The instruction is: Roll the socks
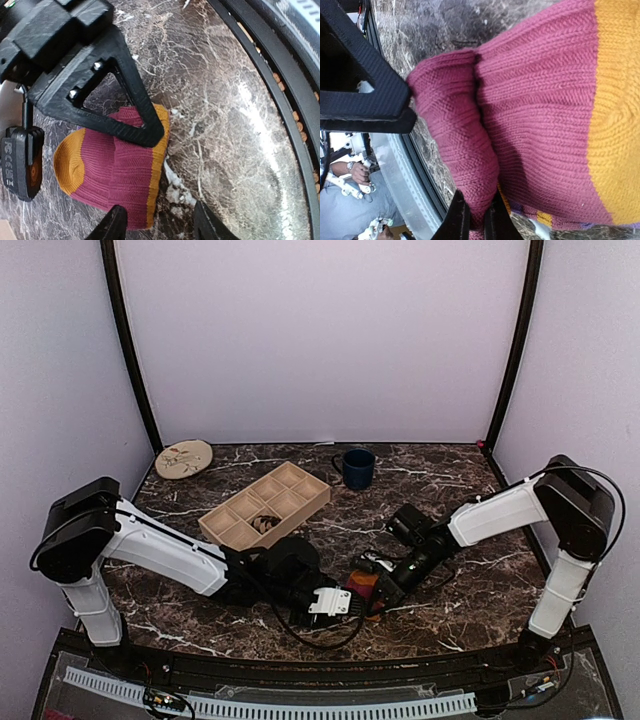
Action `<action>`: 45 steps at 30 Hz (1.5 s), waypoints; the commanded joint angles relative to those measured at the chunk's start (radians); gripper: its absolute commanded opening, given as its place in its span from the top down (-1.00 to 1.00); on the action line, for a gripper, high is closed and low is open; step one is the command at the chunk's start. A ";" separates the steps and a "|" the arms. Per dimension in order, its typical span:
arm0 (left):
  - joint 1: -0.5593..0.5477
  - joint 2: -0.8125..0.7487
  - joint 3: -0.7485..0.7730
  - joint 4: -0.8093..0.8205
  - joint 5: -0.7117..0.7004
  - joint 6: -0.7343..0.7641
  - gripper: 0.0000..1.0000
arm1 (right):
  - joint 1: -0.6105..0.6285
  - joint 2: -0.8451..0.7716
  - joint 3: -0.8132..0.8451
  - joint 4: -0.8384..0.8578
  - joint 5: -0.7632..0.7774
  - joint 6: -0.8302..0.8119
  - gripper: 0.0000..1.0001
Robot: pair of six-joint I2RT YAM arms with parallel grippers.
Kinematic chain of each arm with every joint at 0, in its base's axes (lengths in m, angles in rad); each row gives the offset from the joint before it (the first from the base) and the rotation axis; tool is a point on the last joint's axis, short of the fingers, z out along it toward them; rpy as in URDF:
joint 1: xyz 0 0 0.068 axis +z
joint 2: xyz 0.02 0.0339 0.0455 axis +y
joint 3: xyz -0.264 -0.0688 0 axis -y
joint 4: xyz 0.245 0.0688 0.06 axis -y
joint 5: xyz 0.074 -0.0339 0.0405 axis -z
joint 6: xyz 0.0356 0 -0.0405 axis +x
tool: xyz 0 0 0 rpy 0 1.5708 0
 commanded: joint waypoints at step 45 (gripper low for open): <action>-0.011 0.117 0.109 -0.117 0.028 0.170 0.35 | -0.012 0.059 0.033 -0.109 -0.064 -0.039 1.00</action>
